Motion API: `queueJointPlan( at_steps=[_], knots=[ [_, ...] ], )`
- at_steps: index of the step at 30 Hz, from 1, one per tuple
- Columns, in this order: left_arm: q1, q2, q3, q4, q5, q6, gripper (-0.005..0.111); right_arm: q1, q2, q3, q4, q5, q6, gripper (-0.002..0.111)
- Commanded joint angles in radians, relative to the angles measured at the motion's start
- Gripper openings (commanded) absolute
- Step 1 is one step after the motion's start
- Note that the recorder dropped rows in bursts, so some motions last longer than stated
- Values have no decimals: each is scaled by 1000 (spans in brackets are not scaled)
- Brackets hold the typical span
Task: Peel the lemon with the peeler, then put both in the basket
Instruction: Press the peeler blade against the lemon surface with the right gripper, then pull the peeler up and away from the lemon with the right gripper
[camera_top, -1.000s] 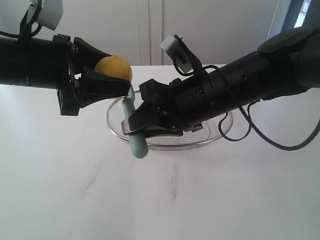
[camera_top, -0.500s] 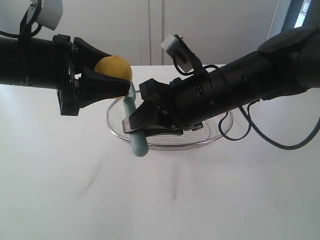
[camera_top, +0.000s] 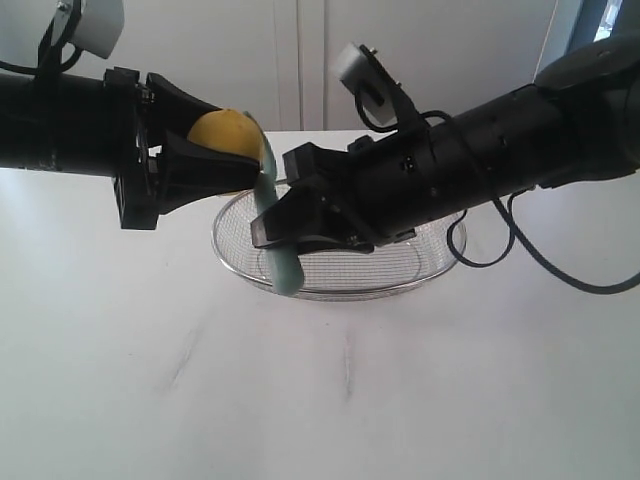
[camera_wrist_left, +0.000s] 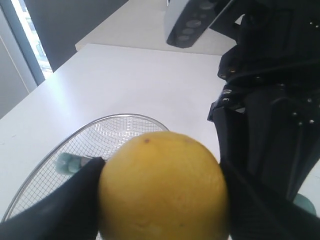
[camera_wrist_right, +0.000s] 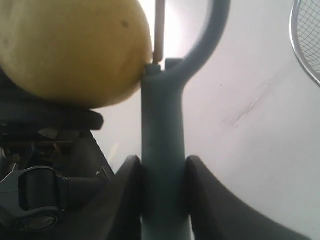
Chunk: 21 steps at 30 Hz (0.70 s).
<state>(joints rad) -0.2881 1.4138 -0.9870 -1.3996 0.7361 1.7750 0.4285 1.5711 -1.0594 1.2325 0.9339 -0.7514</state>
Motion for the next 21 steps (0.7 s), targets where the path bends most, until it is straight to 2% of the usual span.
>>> queueJointPlan(
  at_steps=[1,13,21],
  knots=[
    [-4,-5,1,-25,14,6,0,0,-32,3,6,-2,-1,0],
    [-3,-9,-1,-25,10,6,0,-32,-35,3,-86,-11,65,0],
    [-3,-9,-1,22,-55,-10,0,-32,-51,3,-84,-9,67,0]
  ],
)
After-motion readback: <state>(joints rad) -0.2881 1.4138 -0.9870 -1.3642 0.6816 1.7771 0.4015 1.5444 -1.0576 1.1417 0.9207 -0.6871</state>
